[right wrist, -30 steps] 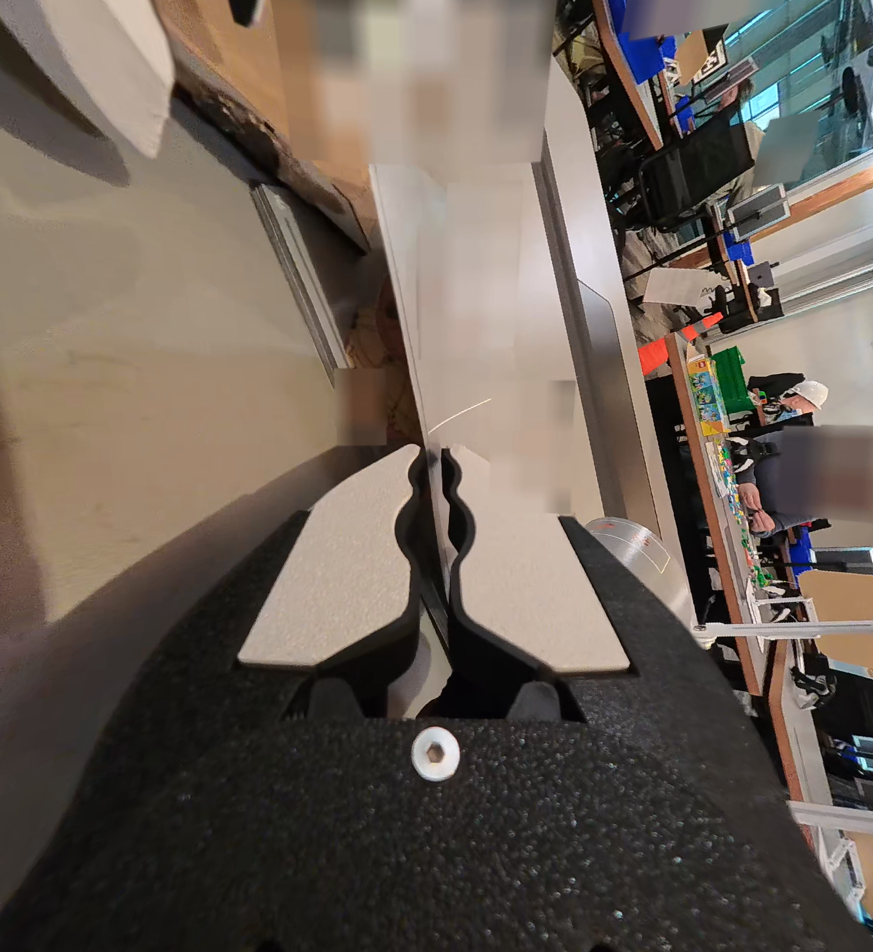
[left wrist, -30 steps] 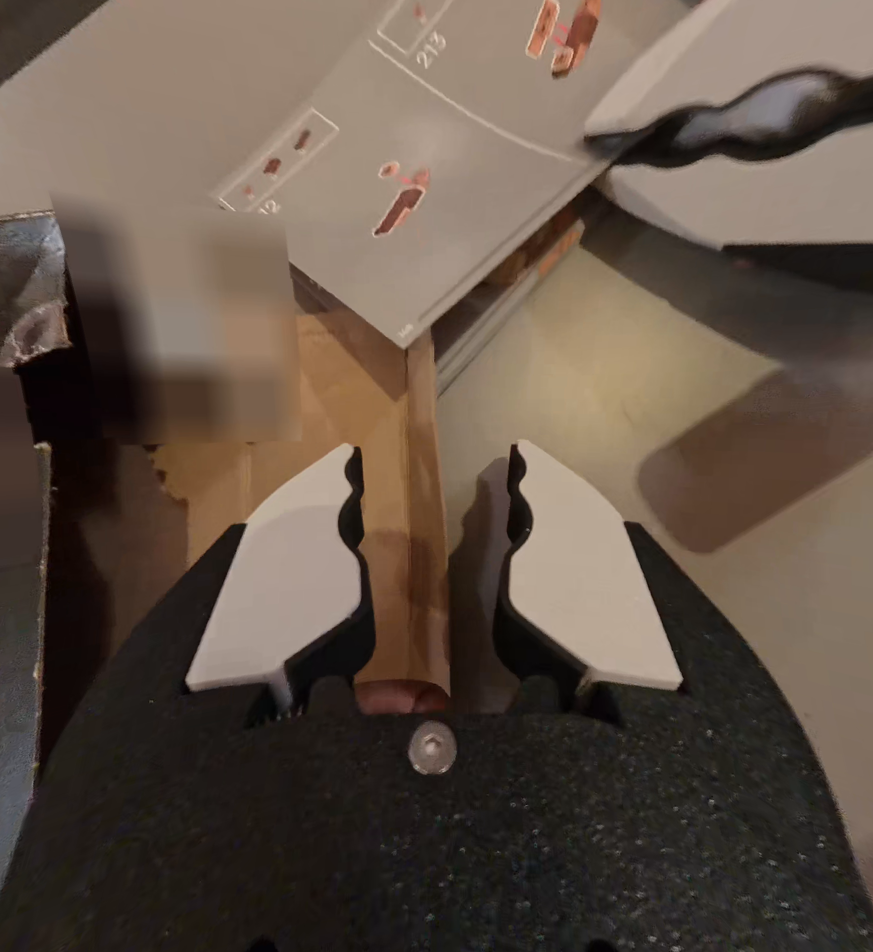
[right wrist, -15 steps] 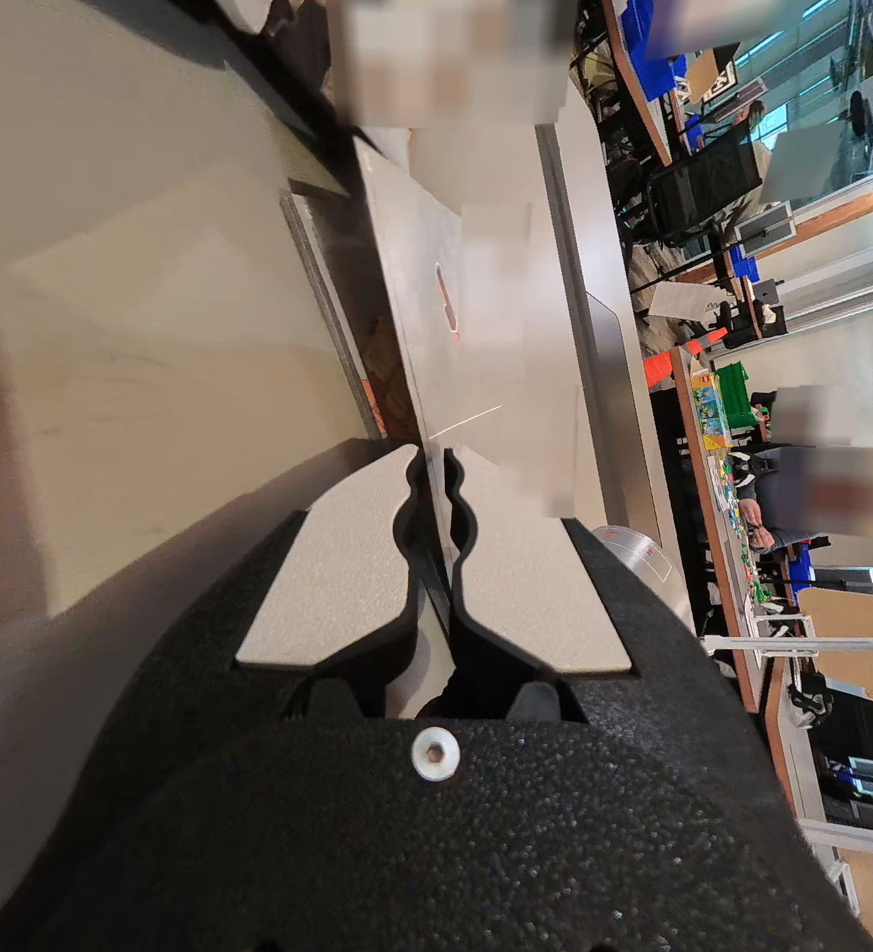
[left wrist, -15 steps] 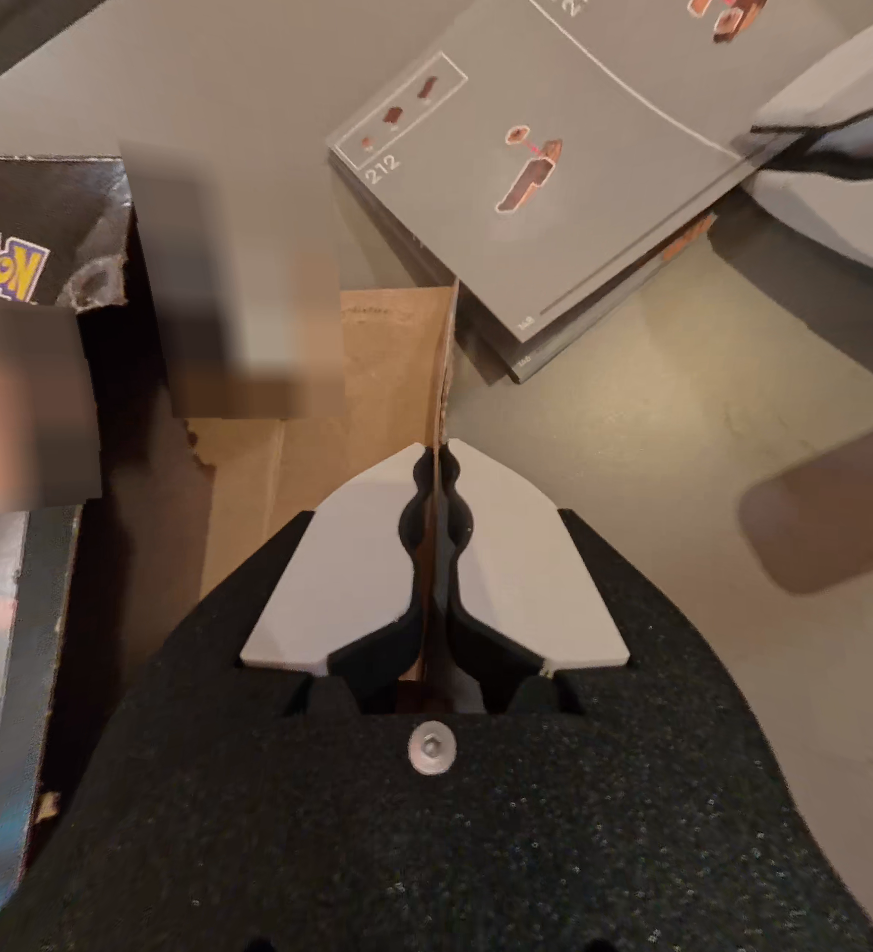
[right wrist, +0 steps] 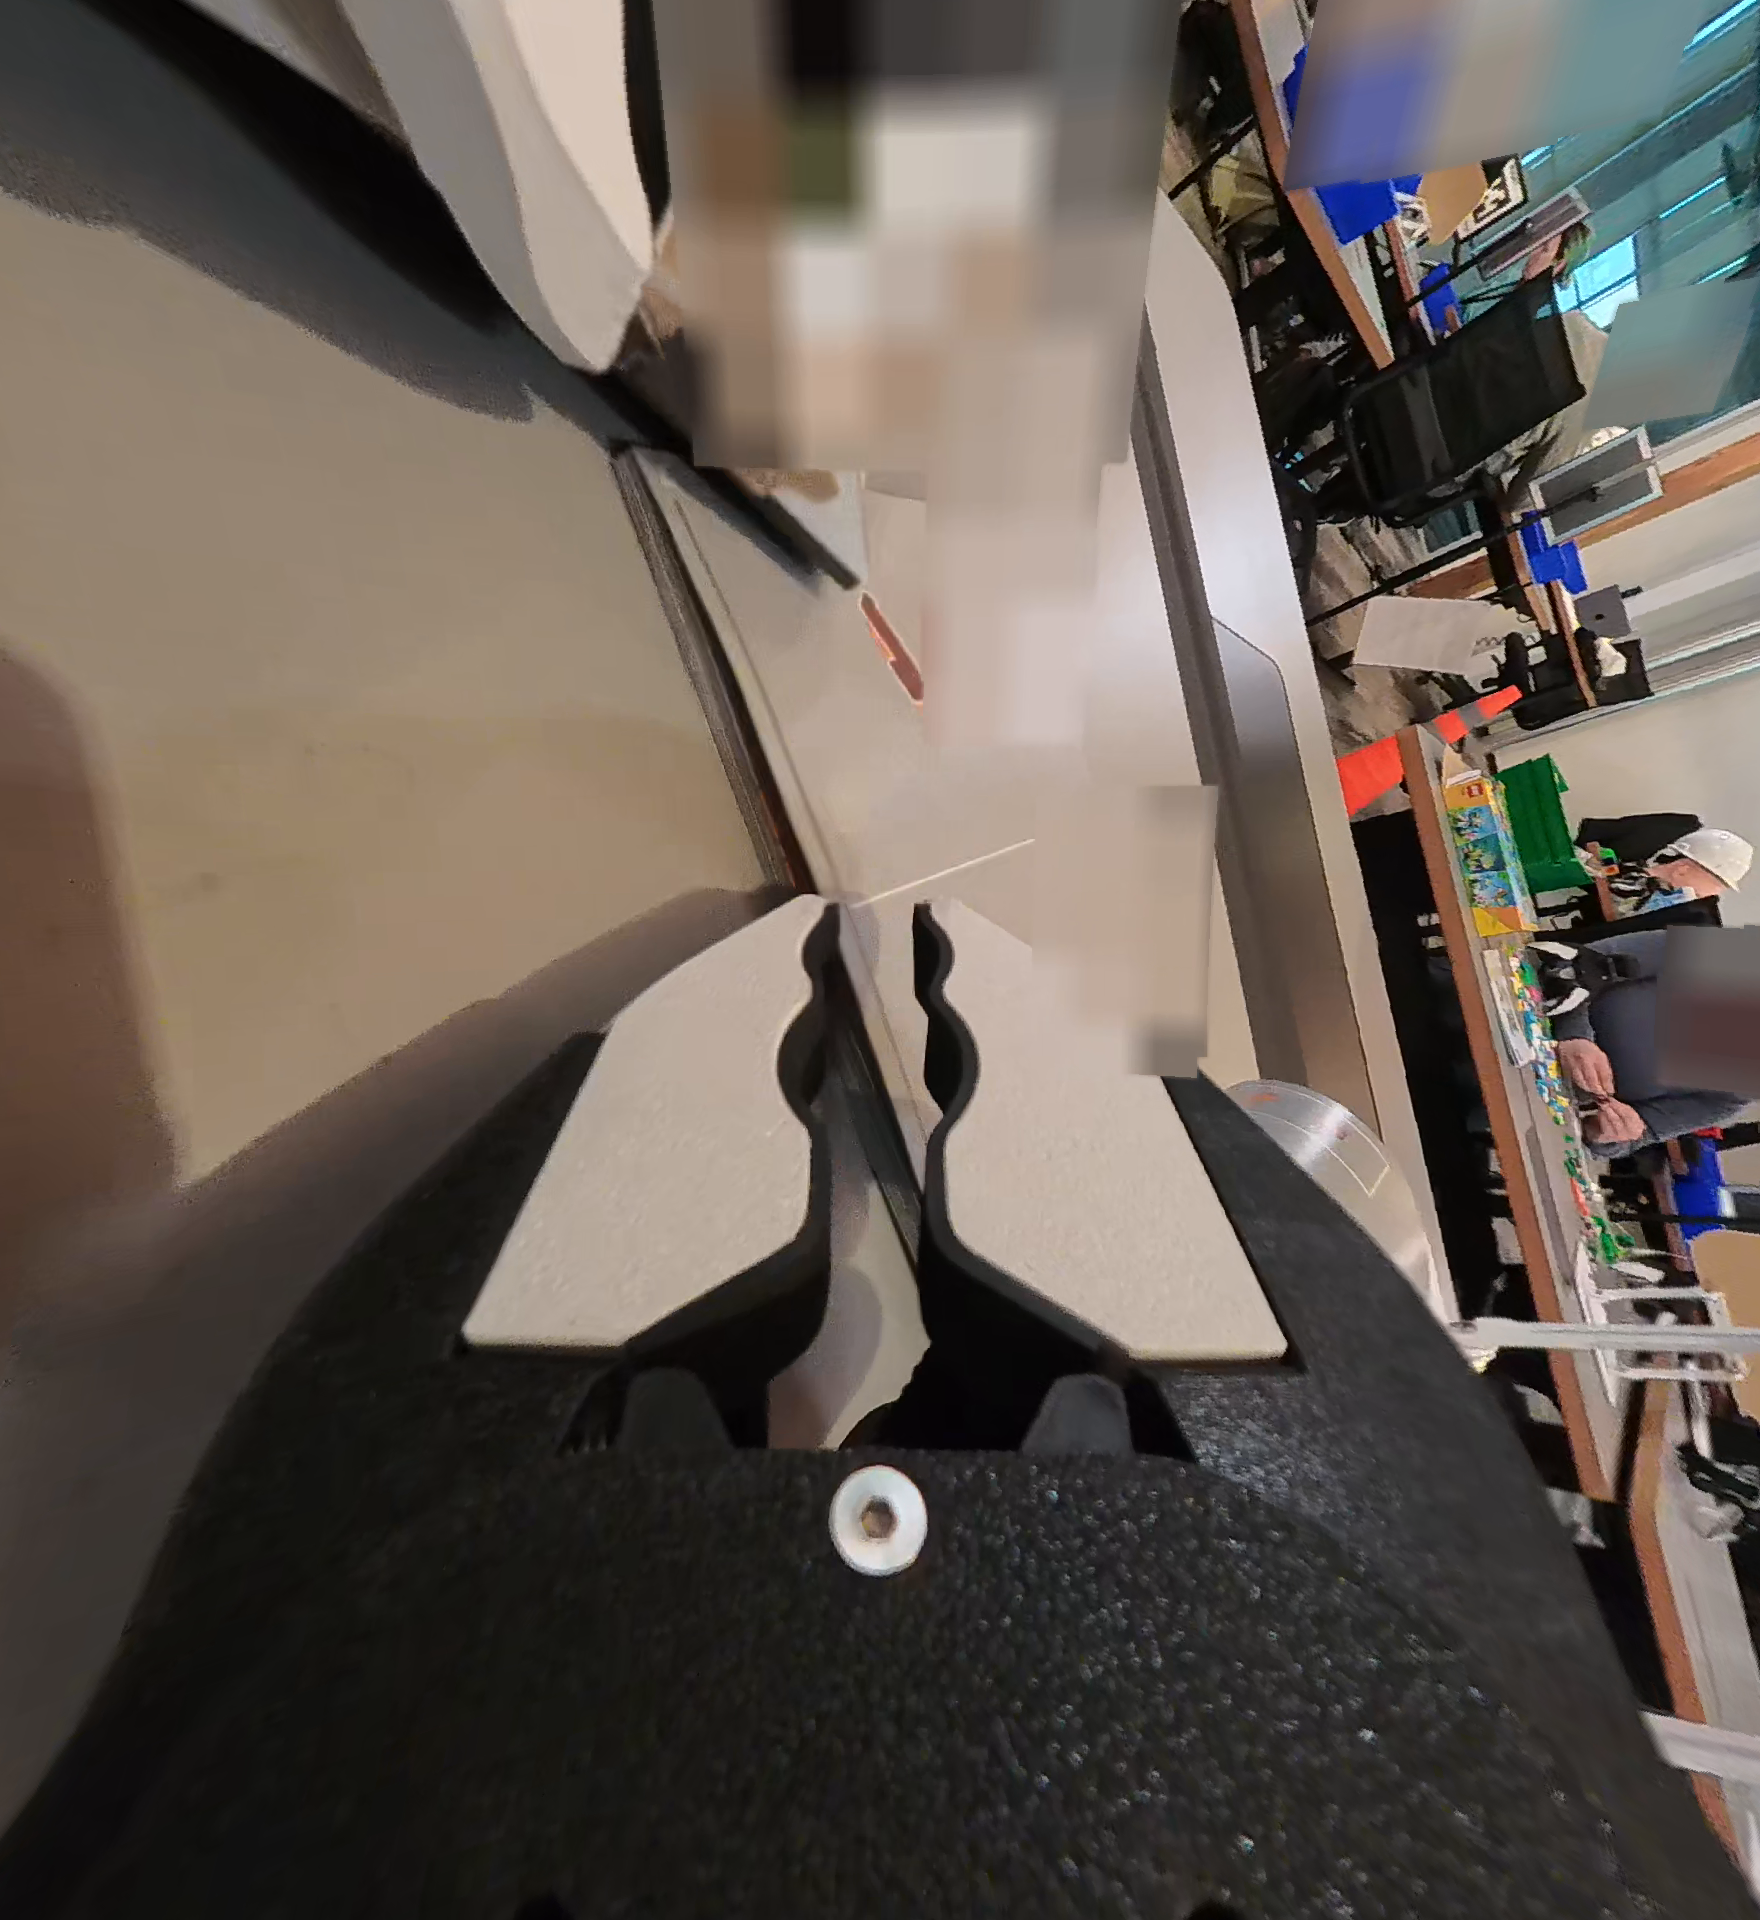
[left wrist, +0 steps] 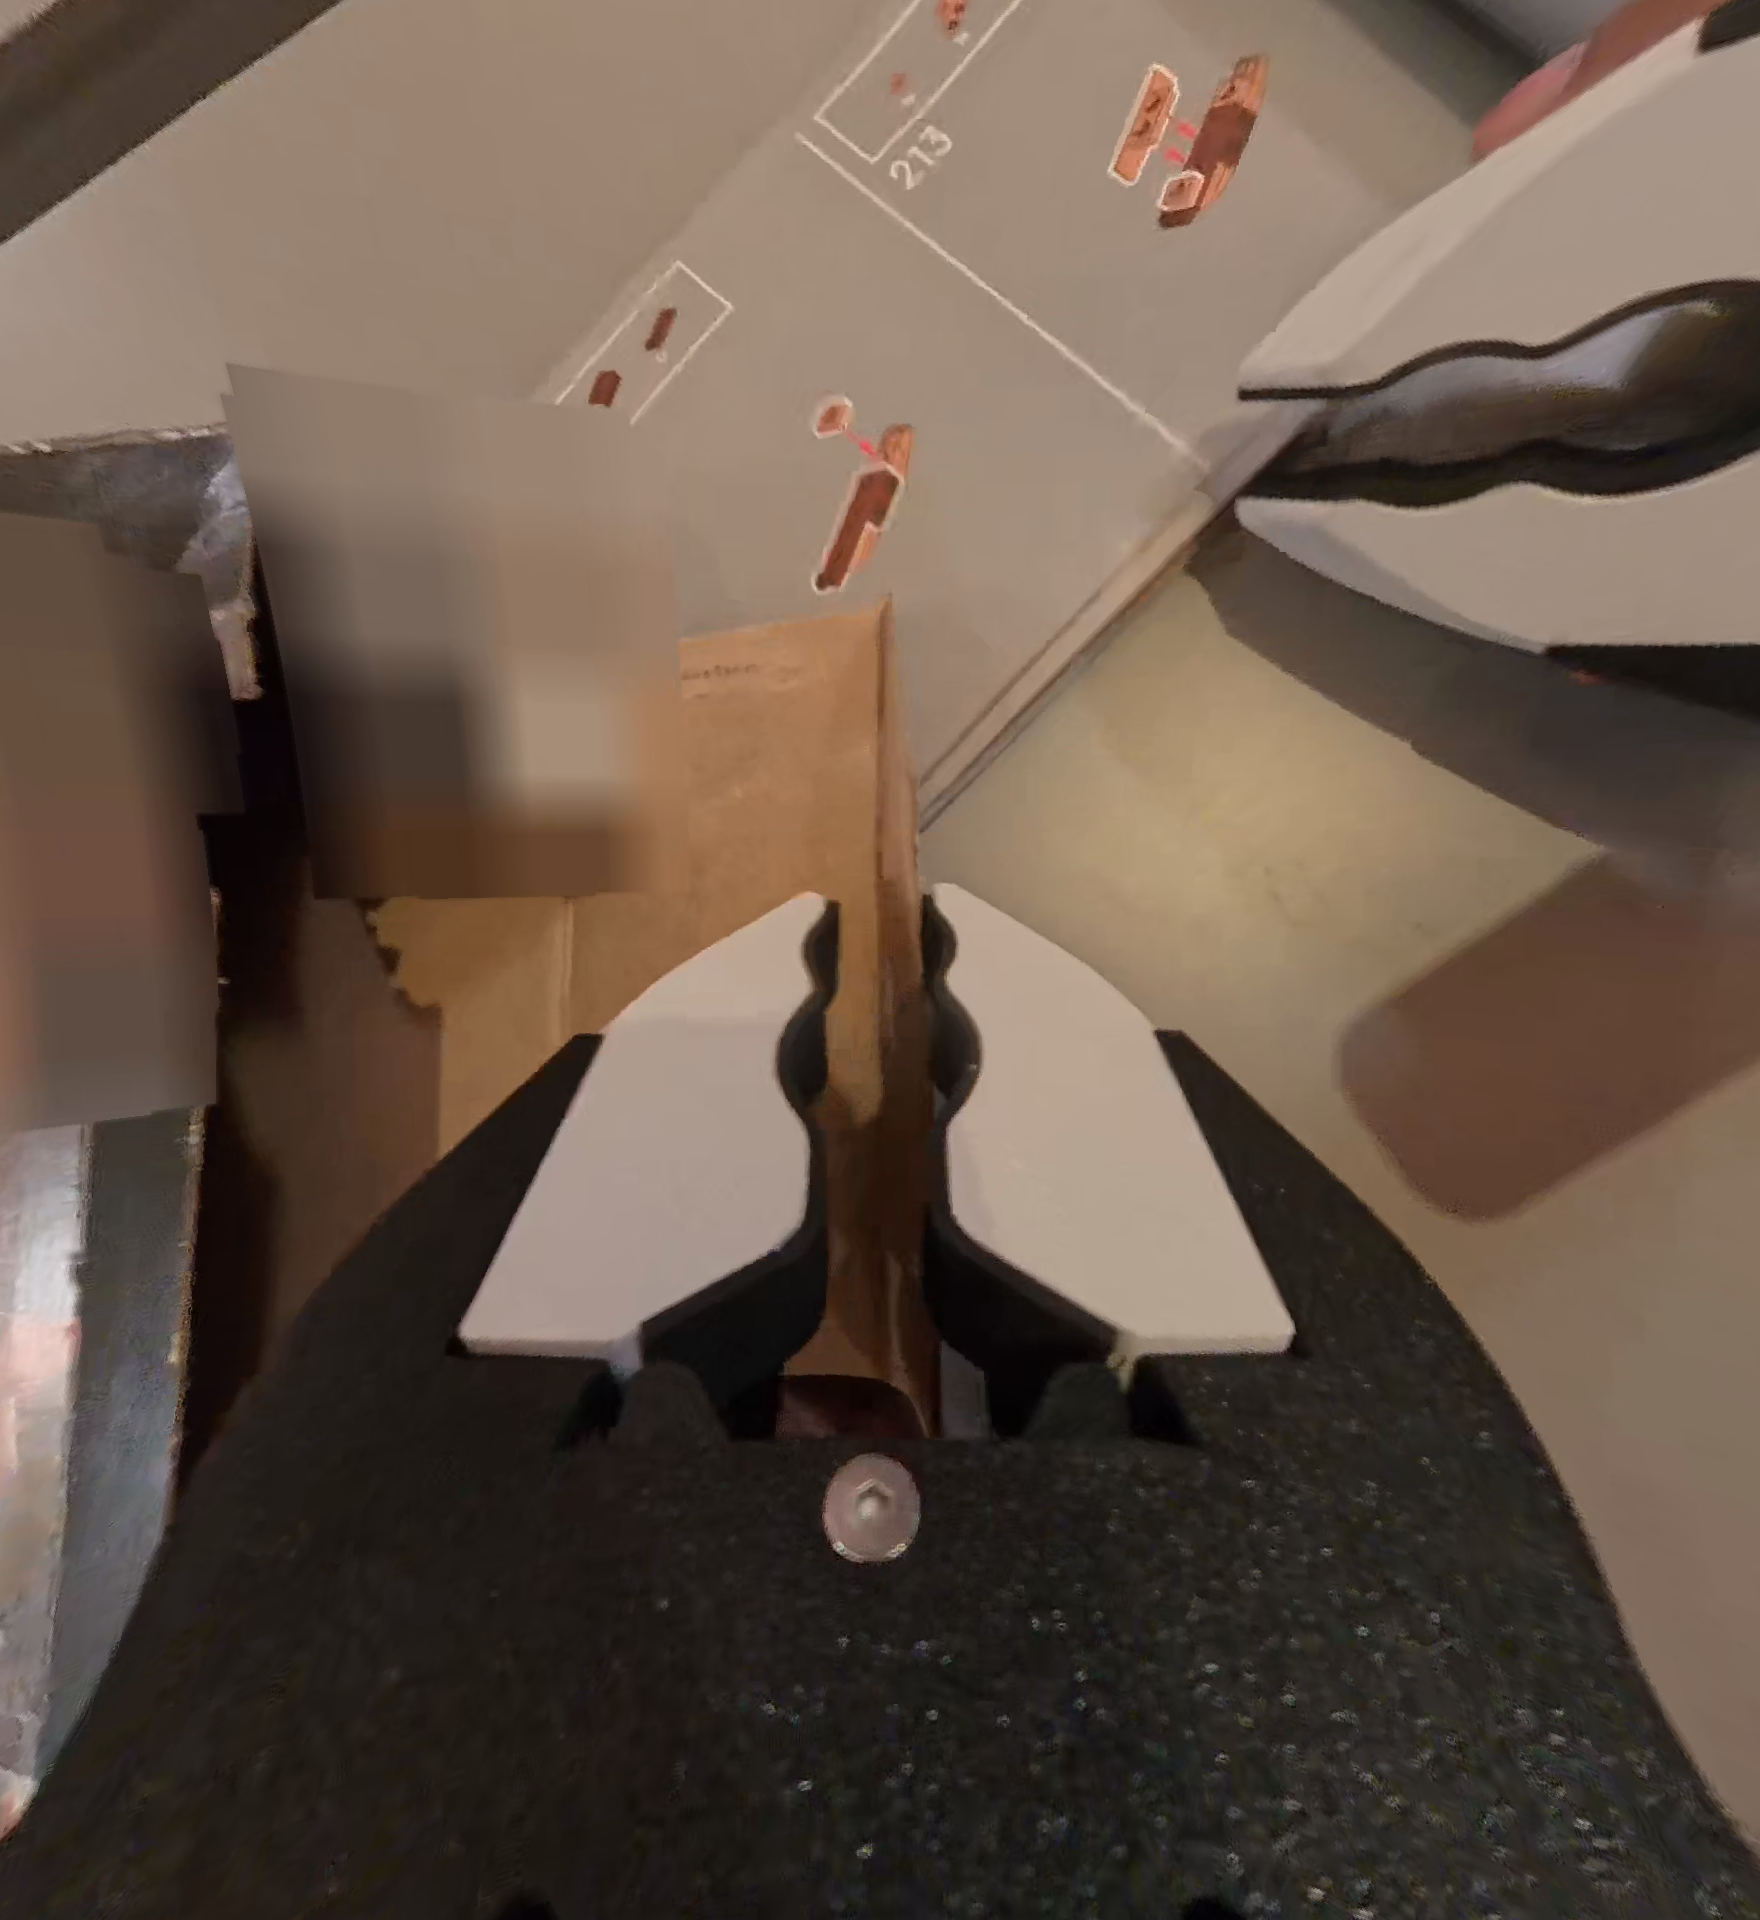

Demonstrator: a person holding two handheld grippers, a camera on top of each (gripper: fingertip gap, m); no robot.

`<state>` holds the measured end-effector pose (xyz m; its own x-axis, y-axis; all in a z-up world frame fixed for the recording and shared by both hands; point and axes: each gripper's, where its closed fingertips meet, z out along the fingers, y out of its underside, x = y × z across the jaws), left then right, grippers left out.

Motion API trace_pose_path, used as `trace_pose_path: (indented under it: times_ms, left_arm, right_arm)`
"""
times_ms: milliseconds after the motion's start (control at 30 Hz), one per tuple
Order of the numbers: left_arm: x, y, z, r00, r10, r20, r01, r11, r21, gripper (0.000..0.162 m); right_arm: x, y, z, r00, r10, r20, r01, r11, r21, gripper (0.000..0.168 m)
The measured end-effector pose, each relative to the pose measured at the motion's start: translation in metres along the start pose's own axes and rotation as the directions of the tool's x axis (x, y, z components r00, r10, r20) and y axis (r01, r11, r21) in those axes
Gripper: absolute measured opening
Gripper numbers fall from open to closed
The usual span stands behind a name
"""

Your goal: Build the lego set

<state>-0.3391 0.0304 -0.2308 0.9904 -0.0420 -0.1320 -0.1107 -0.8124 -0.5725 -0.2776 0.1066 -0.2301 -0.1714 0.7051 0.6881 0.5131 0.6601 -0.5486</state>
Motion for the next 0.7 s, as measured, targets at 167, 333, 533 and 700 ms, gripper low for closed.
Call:
trace_pose_path:
  times_ms: [167,333,533,700]
  left_arm:
    - [-0.003,-0.02,-0.01,0.999,-0.033,0.005,0.033,0.992,0.121,0.037]
    - [0.022,-0.065,-0.02,0.998,0.031,-0.048,-0.011,0.931,0.366,0.039]
    - [0.071,-0.104,-0.015,0.986,0.168,-0.015,-0.125,0.789,0.601,0.041]
    - [0.128,-0.122,-0.017,0.966,0.245,-0.082,-0.111,0.68,0.725,0.041]
  right_arm:
    - [-0.003,-0.002,-0.012,0.997,0.056,0.061,-0.058,0.998,0.034,0.023]
    - [0.008,-0.008,-0.038,0.988,0.131,0.084,-0.138,0.987,0.077,0.025]
    - [0.042,0.005,-0.083,0.976,0.218,0.015,-0.218,0.972,0.092,0.025]
    - [0.029,0.041,-0.12,0.942,0.333,0.031,-0.335,0.94,0.062,0.024]
